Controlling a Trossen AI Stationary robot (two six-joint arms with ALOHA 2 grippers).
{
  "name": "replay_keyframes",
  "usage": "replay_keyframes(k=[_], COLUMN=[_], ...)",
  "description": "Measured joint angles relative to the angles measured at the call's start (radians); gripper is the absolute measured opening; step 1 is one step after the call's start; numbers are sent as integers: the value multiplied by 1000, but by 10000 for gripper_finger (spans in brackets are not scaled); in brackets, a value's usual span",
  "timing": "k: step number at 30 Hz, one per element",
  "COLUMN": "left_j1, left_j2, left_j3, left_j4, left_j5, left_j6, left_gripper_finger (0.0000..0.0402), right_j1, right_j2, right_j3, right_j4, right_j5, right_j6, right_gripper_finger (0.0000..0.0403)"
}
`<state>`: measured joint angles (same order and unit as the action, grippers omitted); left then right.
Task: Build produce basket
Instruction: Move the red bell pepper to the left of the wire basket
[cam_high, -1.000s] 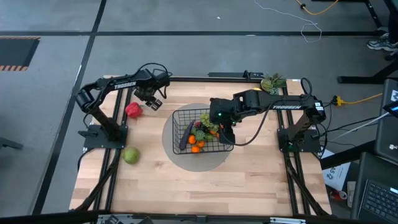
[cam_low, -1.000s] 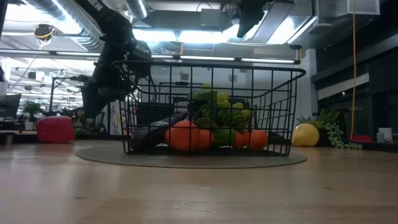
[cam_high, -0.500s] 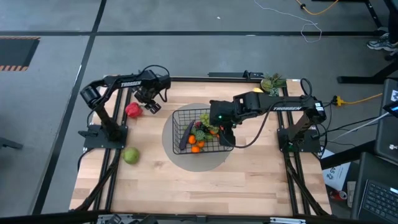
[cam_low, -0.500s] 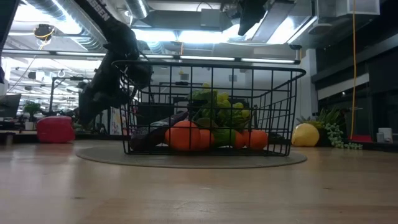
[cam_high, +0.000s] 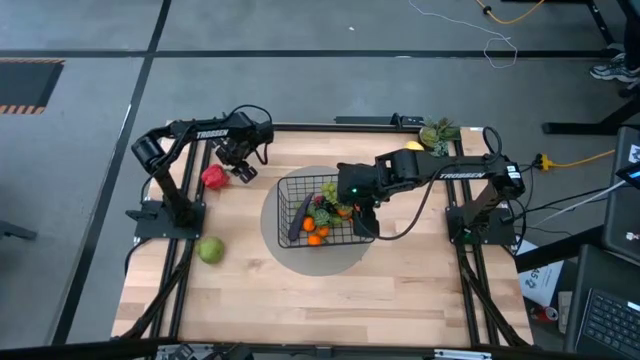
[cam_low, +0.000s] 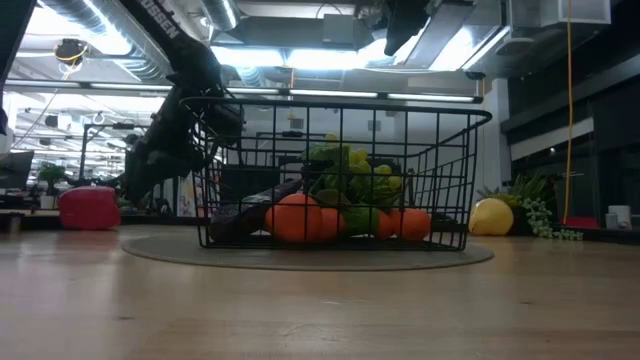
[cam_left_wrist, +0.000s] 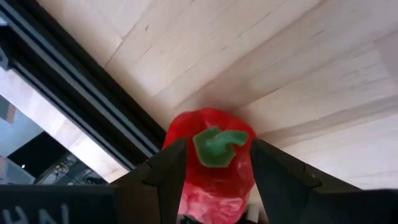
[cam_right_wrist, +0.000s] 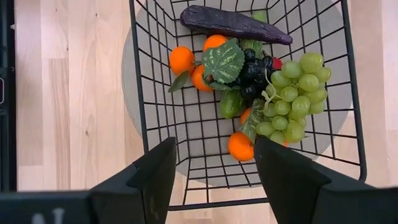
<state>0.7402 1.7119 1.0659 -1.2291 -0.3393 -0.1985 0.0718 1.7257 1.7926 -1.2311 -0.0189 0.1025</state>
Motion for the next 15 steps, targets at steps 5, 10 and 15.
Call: replay_keyframes(k=[5, 10, 15], left_j1=[21, 35, 35], left_j2=[0, 0, 0], left_j3=[-33, -78, -83], left_j4=[-17, -8, -11], left_j5=[1, -2, -18], left_j6=[9, 25, 25], left_gripper_finger=[172, 172, 171], right_j1=[24, 65, 103], right_j2=[0, 0, 0], right_j3=[0, 0, 0], right_j4=[-51, -55, -55], right_j5=[2, 1, 1], right_j6=[29, 29, 49], right_gripper_finger=[216, 216, 216])
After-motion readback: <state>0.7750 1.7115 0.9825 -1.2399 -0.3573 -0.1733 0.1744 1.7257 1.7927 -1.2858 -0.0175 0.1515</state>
